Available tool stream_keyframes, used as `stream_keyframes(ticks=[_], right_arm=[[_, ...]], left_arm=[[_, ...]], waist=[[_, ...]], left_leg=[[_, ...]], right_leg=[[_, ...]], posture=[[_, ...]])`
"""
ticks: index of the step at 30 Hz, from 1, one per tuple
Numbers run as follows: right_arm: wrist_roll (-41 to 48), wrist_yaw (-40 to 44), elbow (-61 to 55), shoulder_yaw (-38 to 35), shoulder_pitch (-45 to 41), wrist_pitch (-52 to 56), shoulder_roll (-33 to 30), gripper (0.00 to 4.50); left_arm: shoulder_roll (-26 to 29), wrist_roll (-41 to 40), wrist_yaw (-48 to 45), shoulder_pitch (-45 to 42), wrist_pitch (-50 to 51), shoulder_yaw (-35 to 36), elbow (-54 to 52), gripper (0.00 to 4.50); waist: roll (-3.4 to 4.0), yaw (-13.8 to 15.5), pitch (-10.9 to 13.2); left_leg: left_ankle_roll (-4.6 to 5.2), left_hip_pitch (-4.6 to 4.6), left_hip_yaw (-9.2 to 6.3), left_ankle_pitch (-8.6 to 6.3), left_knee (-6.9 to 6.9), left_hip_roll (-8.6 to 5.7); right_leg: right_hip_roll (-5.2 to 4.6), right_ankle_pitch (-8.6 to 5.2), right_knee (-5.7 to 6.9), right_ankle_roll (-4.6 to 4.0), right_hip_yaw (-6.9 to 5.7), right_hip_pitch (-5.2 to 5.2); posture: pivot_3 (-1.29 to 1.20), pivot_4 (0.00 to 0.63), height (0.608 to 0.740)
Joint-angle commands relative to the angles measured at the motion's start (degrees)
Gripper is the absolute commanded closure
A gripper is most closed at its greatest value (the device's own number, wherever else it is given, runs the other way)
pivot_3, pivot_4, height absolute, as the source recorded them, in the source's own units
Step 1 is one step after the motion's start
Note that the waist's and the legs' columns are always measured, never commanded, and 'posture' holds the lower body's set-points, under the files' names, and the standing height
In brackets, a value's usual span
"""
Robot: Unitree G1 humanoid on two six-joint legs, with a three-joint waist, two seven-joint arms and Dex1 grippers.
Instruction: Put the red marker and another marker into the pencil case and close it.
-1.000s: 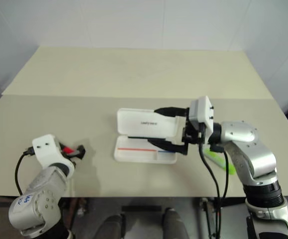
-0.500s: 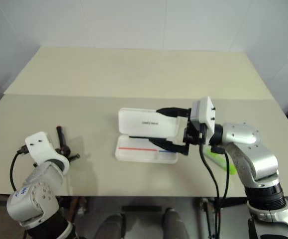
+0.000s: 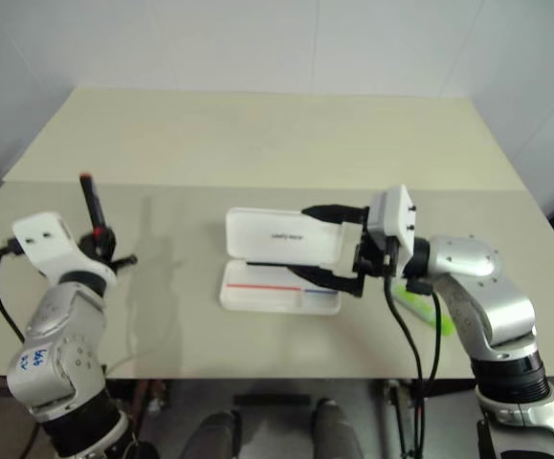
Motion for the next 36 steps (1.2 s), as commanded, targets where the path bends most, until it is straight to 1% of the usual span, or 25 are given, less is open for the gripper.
stream_keyframes(ticks=[1, 2, 3, 5, 8, 10, 11, 12, 14, 18, 20, 21, 22, 24, 29, 34, 36], right_arm=[[0.58, -0.24, -1.23, -3.33, 0.87, -0.71, -1.36, 0.0], [0.85, -0.14, -1.53, -3.91, 1.33, -0.56, -1.75, 0.0], [1.47, -0.16, -2.16, -4.65, 1.9, -0.15, -2.18, 0.0], [2.86, -0.47, -3.58, -5.97, 2.9, 0.86, -2.91, 0.0], [4.32, -0.29, -5.63, -8.03, 4.62, 2.17, -4.63, 0.0], [5.88, -0.65, -7.17, -9.85, 5.84, 3.66, -6.03, 0.0], [6.46, -0.9, -8.26, -12.11, 7.46, 4.41, -7.49, 0.0], [6.89, -1.12, -9.09, -13.76, 8.67, 4.98, -8.58, 0.0], [7.11, -2.06, -10.2, -16.25, 10.69, 5.4, -9.89, 0.0], [6.73, -4.15, -11.12, -18.74, 12.62, 5.17, -10.36, 0.0], [6.76, -5.2, -12.2, -20.15, 14.02, 5.24, -10.35, 0.0], [6.88, -5.58, -12.78, -20.67, 14.74, 5.27, -10.37, 0.0], [6.97, -5.89, -13.21, -20.96, 15.23, 5.29, -10.39, 0.0], [7.2, -6.76, -14.19, -21.29, 15.96, 5.43, -10.21, 0.0], [7.67, -9.04, -17.24, -21.37, 18.52, 5.81, -9.35, 0.0], [7.69, -8.67, -16.78, -22.56, 23.94, 5.48, -9.25, 0.0], [7.07, -8.22, -15.5, -23.33, 26.62, 4.61, -8.9, 0.0]], left_arm=[[3.5, -2.92, -7.15, -0.46, -9.05, -3.95, 0.49, 3.93], [5.25, -3.13, -9.6, -0.41, -11.76, -5.25, 1.08, 3.93], [5.88, -5.71, -13.03, -1.25, -15.27, -5.25, 1.94, 3.93], [9.34, -7.86, -19.35, -2.0, -20.68, -6.34, 4.1, 3.93], [14.05, -10.61, -27.06, -3.09, -25.18, -8.16, 7.9, 3.93], [17.31, -13.68, -34.34, -4.04, -27.82, -9.57, 10.93, 3.93], [20.66, -14.0, -42.26, -3.64, -32.21, -11.8, 12.94, 3.93], [23.15, -14.23, -48.01, -3.34, -35.71, -13.47, 14.56, 3.93], [26.86, -13.83, -56.4, -2.83, -42.17, -16.21, 18.55, 3.93], [29.95, -13.37, -63.79, -3.55, -49.15, -18.43, 26.59, 3.93], [31.87, -11.6, -68.04, -5.18, -52.23, -21.07, 31.2, 3.93], [32.68, -11.08, -69.55, -6.08, -51.82, -22.59, 33.01, 3.93], [33.24, -10.83, -70.53, -6.7, -51.54, -23.61, 34.3, 3.93], [32.99, -8.83, -70.86, -8.94, -54.68, -25.31, 37.66, 3.93], [30.52, -4.2, -71.11, -15.25, -55.92, -31.58, 44.54, 3.93], [27.94, -1.94, -72.25, -18.85, -54.27, -36.68, 47.05, 3.93], [27.99, -0.9, -72.48, -19.42, -53.2, -38.04, 47.12, 3.93]], waist=[[0.0, 0.03, 0.0], [0.0, 0.09, 0.0], [0.0, 0.11, 0.0], [0.0, 0.07, 0.0], [0.02, 0.03, 0.0], [0.03, -0.05, 0.0], [0.02, -0.03, 0.0], [0.03, -0.01, 0.0], [0.02, 0.01, 0.0], [0.03, -0.16, 0.0], [0.03, -0.09, 0.0], [0.03, -0.07, 0.0], [0.03, -0.04, 0.0], [0.03, 0.03, 0.0], [0.03, 0.19, 0.0], [0.02, 0.15, 0.0], [0.02, 0.04, 0.0]], left_leg=[[-0.01, 0.0, 0.01, -0.01, -0.02, 0.0], [-0.01, 0.0, 0.0, -0.01, -0.04, 0.0], [-0.01, 0.0, 0.0, -0.01, -0.08, 0.0], [-0.01, -0.05, 0.01, -0.03, -0.1, 0.0], [0.0, -0.05, 0.05, -0.06, -0.14, 0.0], [0.0, -0.03, 0.05, -0.06, -0.16, 0.02], [0.0, -0.04, 0.06, -0.06, -0.15, 0.02], [0.0, -0.04, 0.05, -0.06, -0.15, 0.03], [0.0, -0.05, 0.08, -0.06, -0.15, 0.02], [0.03, -0.02, 0.14, -0.08, -0.14, 0.03], [0.06, -0.02, 0.14, -0.06, -0.14, 0.04], [0.06, -0.02, 0.13, -0.06, -0.14, 0.04], [0.07, -0.02, 0.13, -0.05, -0.13, 0.04], [0.07, -0.04, 0.14, -0.05, -0.12, 0.03], [0.08, -0.07, 0.1, -0.05, -0.12, 0.03], [0.11, -0.09, 0.09, -0.07, -0.14, 0.03], [0.11, -0.08, 0.1, -0.08, -0.15, 0.03]], right_leg=[[-0.01, 0.03, 0.01, 0.05, 0.0, 0.0], [0.0, 0.04, 0.01, 0.08, 0.0, -0.01], [0.0, 0.05, 0.02, 0.08, 0.0, -0.03], [-0.01, 0.05, 0.0, 0.09, 0.0, -0.08], [-0.01, 0.05, 0.03, 0.11, 0.01, -0.13], [0.01, 0.05, 0.04, 0.11, 0.0, -0.14], [0.01, 0.05, 0.05, 0.11, 0.01, -0.14], [0.01, 0.01, 0.06, 0.05, 0.0, -0.15], [-0.01, -0.05, 0.01, -0.07, 0.01, -0.15], [-0.01, -0.06, 0.0, -0.1, 0.05, -0.14], [0.0, -0.06, 0.03, -0.1, 0.05, -0.15], [0.0, -0.07, 0.03, -0.1, 0.05, -0.15], [-0.01, -0.06, 0.02, -0.1, 0.05, -0.15], [-0.02, -0.06, 0.02, -0.09, 0.06, -0.14], [-0.01, -0.01, 0.04, 0.01, 0.05, -0.14], [0.01, 0.1, 0.09, 0.31, 0.04, -0.17], [0.01, 0.08, 0.14, 0.34, 0.05, -0.19]], posture=[[0.0, 0.15, 0.74], [0.0, 0.15, 0.74], [0.0, 0.15, 0.74], [0.0, 0.15, 0.74], [0.0, 0.15, 0.74], [0.0, 0.15, 0.74], [0.0, 0.15, 0.74], [0.0, 0.15, 0.74], [0.0, 0.15, 0.74], [0.0, 0.15, 0.74], [0.0, 0.15, 0.74], [0.0, 0.15, 0.74], [0.0, 0.15, 0.74], [0.0, 0.15, 0.74], [0.0, 0.15, 0.74], [0.0, 0.15, 0.74], [0.0, 0.15, 0.74]])
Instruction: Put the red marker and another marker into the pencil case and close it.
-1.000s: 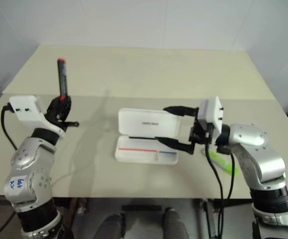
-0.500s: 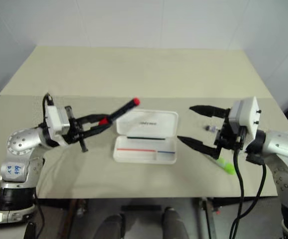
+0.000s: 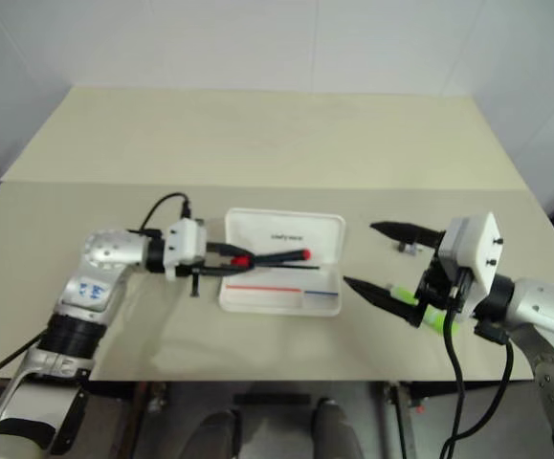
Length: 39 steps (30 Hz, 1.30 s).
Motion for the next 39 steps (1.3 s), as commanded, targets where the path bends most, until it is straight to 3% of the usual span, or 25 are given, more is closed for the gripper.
stream_keyframes(ticks=[1, 18, 29, 32, 39], right_arm=[[0.02, 0.48, 0.53, -3.38, 2.64, -1.71, 0.51, 0.0], [-0.29, -5.13, -3.59, -3.01, 4.54, -2.61, 2.5, 0.0], [-0.36, -6.48, -3.78, -1.61, 3.1, -2.63, 2.74, 0.0], [-0.57, -6.61, -3.34, -1.03, 3.07, -2.64, 3.17, 0.0], [-2.45, -4.85, 3.12, 0.26, 4.66, -3.66, 4.71, 0.0]], left_arm=[[0.28, 1.5, -0.33, -1.97, 1.14, -1.2, -0.08, 3.93], [-2.77, 6.78, 3.25, -5.63, 4.94, -3.76, 4.11, 3.93], [-3.45, 8.67, 2.83, -7.53, 2.59, -4.96, 8.71, 0.2], [-4.04, 7.92, 3.01, -7.71, 1.83, -4.25, 8.03, 0.05], [-4.19, -3.63, 0.11, -5.3, 13.82, 1.09, -3.01, 0.05]], waist=[[0.0, -0.07, 0.0], [0.0, 0.0, 0.0], [0.0, 0.0, 0.0], [0.0, 0.05, 0.0], [0.0, 0.03, 0.0]], left_leg=[[0.0, 0.01, 0.0, 0.0, 0.0, 0.0], [0.02, 0.05, 0.0, 0.03, 0.04, 0.0], [0.02, 0.03, -0.01, 0.03, 0.06, -0.01], [0.02, 0.03, -0.01, 0.03, 0.05, -0.01], [0.02, 0.03, -0.01, 0.03, 0.05, -0.01]], right_leg=[[0.01, 0.0, 0.02, 0.0, 0.0, 0.0], [0.01, -0.03, 0.06, -0.05, 0.02, 0.03], [0.01, -0.03, 0.04, -0.05, 0.02, 0.03], [0.01, -0.02, 0.06, -0.03, 0.02, 0.03], [0.01, -0.01, 0.1, -0.01, 0.02, 0.03]], posture=[[0.0, 0.15, 0.74], [0.0, 0.15, 0.74], [0.0, 0.15, 0.74], [0.0, 0.15, 0.74], [0.0, 0.15, 0.74]])
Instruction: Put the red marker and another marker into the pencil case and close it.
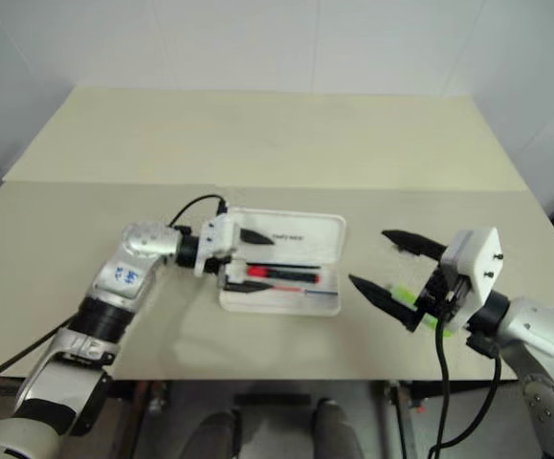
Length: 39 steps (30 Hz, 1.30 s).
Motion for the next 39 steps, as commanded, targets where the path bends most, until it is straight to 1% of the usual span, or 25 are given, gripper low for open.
stream_keyframes(ticks=[1, 4, 7, 13, 15, 17, 20, 24, 28, 29, 31, 37, 38, 39], right_arm=[[-1.16, 1.69, 3.45, -0.47, 0.61, -1.9, 0.33, 0.0], [-2.14, 3.27, 7.31, -0.18, 0.88, -2.81, 0.28, 0.0], [-4.24, 5.25, 11.39, 0.0, 1.83, -3.88, -0.56, 0.0], [-10.22, 10.72, 22.91, 0.78, 2.9, -8.25, -2.58, 0.0], [-11.9, 12.6, 28.56, 1.35, 2.11, -9.76, -3.31, 0.0], [-13.56, 14.5, 33.4, 1.96, 1.51, -11.79, -4.06, 0.0], [-15.38, 16.71, 38.86, 2.09, 0.51, -14.4, -4.95, 0.0], [-16.52, 18.8, 44.0, 1.71, -0.93, -16.2, -5.68, 0.0], [-17.76, 19.94, 47.74, 2.24, -1.28, -18.03, -5.6, 0.0], [-18.06, 20.45, 48.07, 2.52, -0.73, -18.45, -5.44, 0.38], [-17.88, 21.24, 47.71, 2.78, 0.23, -18.84, -4.99, 0.92], [-16.15, 20.96, 44.81, 2.4, 0.47, -18.69, -3.88, 3.14], [-15.95, 21.05, 44.41, 2.38, 0.46, -18.69, -3.83, 3.41], [-15.81, 21.02, 43.71, 2.4, 0.4, -18.7, -3.78, 3.39]], left_arm=[[0.72, -6.36, -0.6, 0.58, 4.89, 4.18, -6.84, 0.05], [1.82, -11.37, -1.86, 1.25, 8.16, 7.15, -11.21, 0.05], [3.2, -18.56, -3.03, 1.69, 14.91, 10.52, -15.55, 0.05], [9.38, -25.65, -5.92, 2.03, 21.04, 15.23, -20.7, 0.05], [13.69, -25.89, -9.67, 3.53, 21.36, 15.82, -20.64, 0.05], [17.18, -24.95, -12.96, 4.81, 19.3, 16.0, -19.22, 0.05], [20.38, -23.34, -16.38, 5.54, 15.43, 16.32, -15.69, 0.05], [22.19, -21.46, -19.07, 5.05, 10.78, 16.29, -10.85, 0.05], [21.78, -20.66, -19.17, 4.31, 8.19, 15.96, -8.5, 0.05], [21.65, -20.64, -19.1, 4.42, 7.87, 15.91, -8.47, 0.0], [21.66, -20.58, -19.23, 4.61, 7.27, 15.76, -8.4, 0.0], [21.4, -20.46, -19.67, 3.8, 6.2, 15.24, -6.98, 0.0], [21.31, -20.44, -19.73, 3.68, 5.99, 15.15, -6.83, 0.0], [21.1, -20.44, -19.72, 3.45, 5.9, 15.03, -6.66, 0.0]], waist=[[0.0, -0.01, 0.0], [0.0, -0.08, 0.0], [0.0, -0.12, 0.0], [0.0, -0.23, 0.0], [0.01, -0.37, -0.01], [0.06, -0.5, -0.01], [0.06, -0.43, 0.0], [0.06, -0.43, 0.0], [0.06, -0.38, 0.0], [0.06, -0.34, 0.0], [0.06, -0.29, 0.0], [0.06, -0.3, 0.0], [0.06, -0.3, 0.0], [0.06, -0.3, 0.0]], left_leg=[[0.0, 0.0, -0.01, 0.0, 0.0, 0.0], [0.0, 0.03, -0.01, 0.0, 0.01, 0.0], [0.0, 0.06, -0.01, 0.0, 0.02, 0.0], [0.0, 0.1, 0.0, 0.0, 0.05, 0.0], [0.0, 0.12, 0.0, 0.0, 0.05, 0.0], [0.0, 0.15, 0.01, 0.01, 0.03, 0.0], [0.0, 0.13, 0.01, 0.01, 0.03, 0.0], [0.0, 0.13, 0.04, 0.01, 0.08, 0.0], [0.0, 0.12, 0.03, 0.01, 0.08, 0.0], [0.0, 0.12, 0.03, 0.01, 0.07, 0.0], [0.0, 0.13, 0.03, 0.01, 0.05, 0.0], [-0.01, 0.13, 0.0, 0.0, 0.02, 0.0], [-0.01, 0.13, 0.0, 0.0, 0.03, 0.0], [-0.01, 0.13, 0.0, 0.0, 0.03, 0.0]], right_leg=[[0.0, 0.0, 0.03, 0.01, 0.0, 0.0], [0.01, 0.0, 0.07, 0.02, 0.0, 0.0], [0.01, 0.0, 0.13, 0.02, 0.0, 0.0], [0.0, -0.03, 0.15, -0.01, 0.01, 0.01], [0.01, -0.05, 0.15, -0.06, 0.01, 0.01], [0.02, -0.11, 0.16, -0.16, 0.02, 0.01], [0.02, -0.18, 0.16, -0.29, 0.01, 0.01], [0.01, -0.18, 0.14, -0.3, 0.03, 0.03], [0.01, -0.18, 0.14, -0.29, 0.03, 0.03], [0.01, -0.16, 0.14, -0.27, 0.03, 0.03], [0.01, -0.13, 0.16, -0.16, 0.02, 0.03], [0.03, -0.12, 0.21, -0.01, 0.01, 0.02], [0.03, -0.11, 0.22, 0.0, 0.01, 0.02], [0.02, -0.11, 0.22, 0.01, 0.01, 0.02]], posture=[[0.0, 0.15, 0.74], [0.0, 0.15, 0.74], [0.0, 0.15, 0.74], [0.0, 0.15, 0.74], [0.0, 0.15, 0.74], [0.0, 0.15, 0.74], [0.0, 0.15, 0.74], [0.0, 0.15, 0.74], [0.0, 0.15, 0.74], [0.0, 0.15, 0.74], [0.0, 0.15, 0.74], [0.0, 0.15, 0.74], [0.0, 0.15, 0.74], [0.0, 0.15, 0.74]])
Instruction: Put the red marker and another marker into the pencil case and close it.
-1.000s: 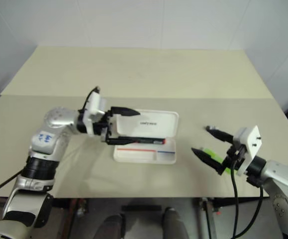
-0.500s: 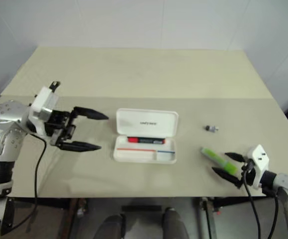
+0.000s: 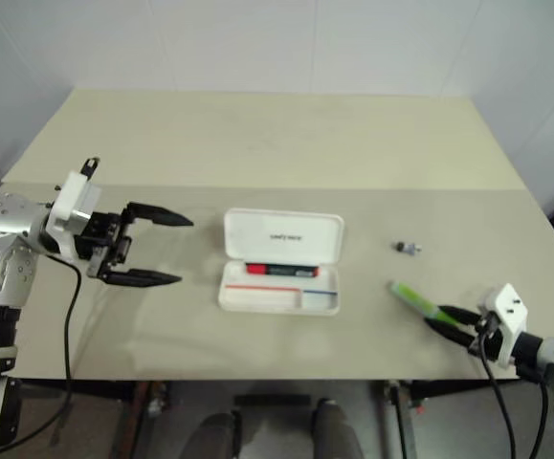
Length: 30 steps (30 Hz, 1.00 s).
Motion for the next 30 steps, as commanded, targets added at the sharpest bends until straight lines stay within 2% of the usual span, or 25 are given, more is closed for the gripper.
stream_keyframes(ticks=[1, 9, 13, 17, 21, 24, 30], right_arm=[[1.31, 0.6, -3.6, 0.1, -0.02, 0.24, 0.5, 3.39], [2.86, -1.85, -15.91, 1.88, -6.54, 3.9, 0.19, 3.39], [6.28, -3.8, -27.21, 7.92, -14.69, 10.86, 2.0, 3.39], [7.71, -5.22, -31.66, 12.55, -18.33, 15.32, 3.99, 3.39], [6.9, -5.01, -31.74, 18.47, -22.19, 16.98, 6.98, 3.39], [3.11, -4.82, -28.28, 25.84, -26.73, 16.39, 11.5, 3.39], [-0.65, -4.43, -23.37, 30.78, -30.71, 15.16, 15.93, 3.39]], left_arm=[[-0.55, 0.16, -1.52, -1.74, -1.39, -0.02, 0.75, 0.0], [-0.8, 1.69, -2.92, -1.25, -3.18, -2.13, 2.58, 0.0], [-0.94, 2.55, -2.62, 0.25, -5.4, -2.17, 3.66, 0.0], [-0.71, 2.66, -2.3, 1.31, -6.09, -2.07, 3.57, 0.0], [-0.18, 3.18, -2.24, 3.32, -7.38, -1.99, 3.03, 0.0], [0.26, 3.6, -2.24, 5.91, -8.71, -2.05, 2.07, 0.0], [0.53, 3.59, -1.52, 8.36, -9.36, -2.15, 0.41, 0.0]], waist=[[0.0, -0.03, 0.0], [0.03, -0.63, 0.01], [0.11, -1.27, 0.06], [0.11, -0.97, 0.06], [0.11, -0.51, 0.06], [0.12, -0.68, 0.07], [0.14, -0.4, 0.08]], left_leg=[[0.0, 0.0, 0.0, 0.0, 0.01, 0.0], [-0.02, 0.03, -0.01, 0.05, 0.05, 0.0], [-0.03, 0.02, 0.0, 0.05, 0.04, 0.0], [-0.04, -0.01, -0.15, 0.04, -0.02, 0.04], [-0.07, -0.09, -0.15, -0.02, -0.02, 0.03], [-0.07, -0.11, -0.14, -0.03, -0.06, 0.04], [-0.07, -0.12, -0.13, -0.03, -0.05, 0.06]], right_leg=[[0.0, 0.0, 0.01, 0.0, 0.0, 0.0], [0.01, 0.04, 0.08, 0.07, 0.01, 0.0], [0.0, 0.06, 0.1, 0.1, 0.02, -0.03], [0.05, 0.07, 0.17, 0.13, -0.07, -0.05], [0.04, 0.1, 0.16, 0.3, -0.07, -0.1], [0.04, 0.09, 0.16, 0.32, -0.08, -0.17], [0.04, 0.07, 0.25, 0.28, -0.1, -0.22]], posture=[[0.0, 0.15, 0.74], [0.0, 0.15, 0.74], [0.0, 0.15, 0.74], [0.0, 0.15, 0.74], [0.0, 0.15, 0.74], [0.0, 0.15, 0.74], [0.0, 0.15, 0.74]])
